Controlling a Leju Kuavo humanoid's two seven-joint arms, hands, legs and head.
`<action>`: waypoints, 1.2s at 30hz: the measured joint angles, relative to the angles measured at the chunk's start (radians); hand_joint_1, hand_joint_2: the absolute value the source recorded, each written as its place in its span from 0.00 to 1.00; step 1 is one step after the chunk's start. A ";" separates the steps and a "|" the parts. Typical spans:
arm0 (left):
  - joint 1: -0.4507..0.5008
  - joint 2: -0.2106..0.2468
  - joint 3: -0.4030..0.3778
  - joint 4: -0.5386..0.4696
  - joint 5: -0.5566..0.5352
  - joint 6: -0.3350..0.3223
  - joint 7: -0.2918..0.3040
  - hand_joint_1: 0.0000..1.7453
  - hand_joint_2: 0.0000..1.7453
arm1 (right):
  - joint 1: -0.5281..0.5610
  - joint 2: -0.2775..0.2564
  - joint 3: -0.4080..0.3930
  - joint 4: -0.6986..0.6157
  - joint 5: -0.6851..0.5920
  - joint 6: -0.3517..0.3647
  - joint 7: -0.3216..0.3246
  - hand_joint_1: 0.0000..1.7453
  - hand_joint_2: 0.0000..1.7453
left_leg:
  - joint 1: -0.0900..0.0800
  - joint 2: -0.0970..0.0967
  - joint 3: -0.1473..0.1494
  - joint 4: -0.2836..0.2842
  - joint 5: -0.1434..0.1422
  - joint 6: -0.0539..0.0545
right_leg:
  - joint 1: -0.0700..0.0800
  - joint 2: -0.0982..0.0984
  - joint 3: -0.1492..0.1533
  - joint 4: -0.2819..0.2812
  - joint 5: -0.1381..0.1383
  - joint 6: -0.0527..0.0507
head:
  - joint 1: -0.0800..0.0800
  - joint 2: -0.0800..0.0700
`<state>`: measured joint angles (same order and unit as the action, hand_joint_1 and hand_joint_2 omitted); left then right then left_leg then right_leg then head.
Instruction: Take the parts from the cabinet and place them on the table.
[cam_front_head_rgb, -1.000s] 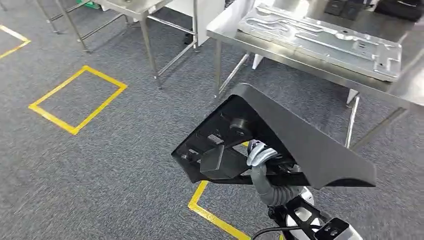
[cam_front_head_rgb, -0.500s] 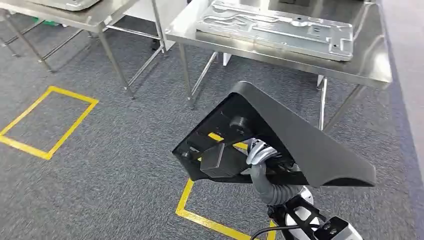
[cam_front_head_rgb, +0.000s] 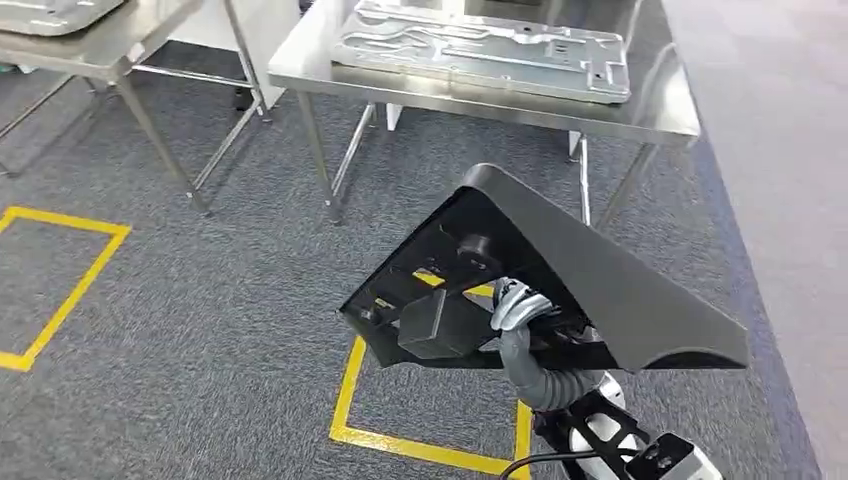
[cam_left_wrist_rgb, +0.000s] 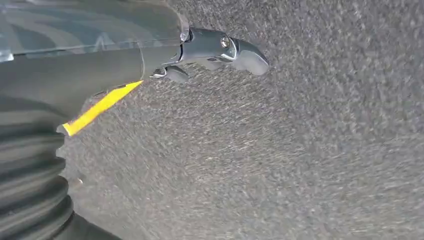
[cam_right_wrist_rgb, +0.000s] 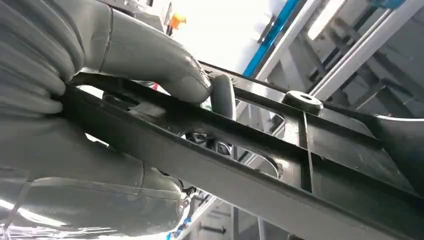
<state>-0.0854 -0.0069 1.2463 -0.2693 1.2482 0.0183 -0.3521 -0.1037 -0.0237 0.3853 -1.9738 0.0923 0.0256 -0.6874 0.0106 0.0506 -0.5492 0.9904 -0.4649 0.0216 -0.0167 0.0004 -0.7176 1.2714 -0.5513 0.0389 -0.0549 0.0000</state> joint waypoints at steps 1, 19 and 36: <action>-0.001 0.000 0.000 0.000 0.000 0.000 0.000 0.00 1.00 | 0.000 0.000 0.000 0.000 0.000 0.000 0.000 1.00 1.00 | 0.000 0.008 0.003 0.000 -0.002 -0.002 | 0.000 -0.006 0.045 -0.084 0.042 -0.002 | 0.000 0.000; -0.007 -0.011 0.030 0.000 0.000 0.008 0.034 0.00 1.00 | -0.056 0.000 -0.002 0.069 -0.030 -0.004 0.000 1.00 1.00 | -0.003 -0.058 -0.005 0.015 -0.011 -0.034 | 0.014 0.036 0.140 -0.263 0.096 -0.044 | 0.000 0.000; -0.007 -0.018 0.031 0.000 0.000 0.008 0.034 0.00 1.00 | -0.067 -0.002 -0.002 0.087 -0.030 -0.004 0.000 1.00 1.00 | -0.008 -0.034 -0.007 0.011 -0.001 -0.013 | 0.019 -0.010 0.138 -0.265 0.094 -0.031 | 0.000 0.000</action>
<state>-0.0928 -0.0252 1.2772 -0.2689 1.2482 0.0267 -0.3185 -0.1706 -0.0256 0.3830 -1.8872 0.0622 0.0214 -0.6874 0.0027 0.0163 -0.5559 1.0018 -0.4664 0.0082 0.0024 -0.0099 -0.5791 1.0061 -0.4569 0.0078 -0.0549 0.0000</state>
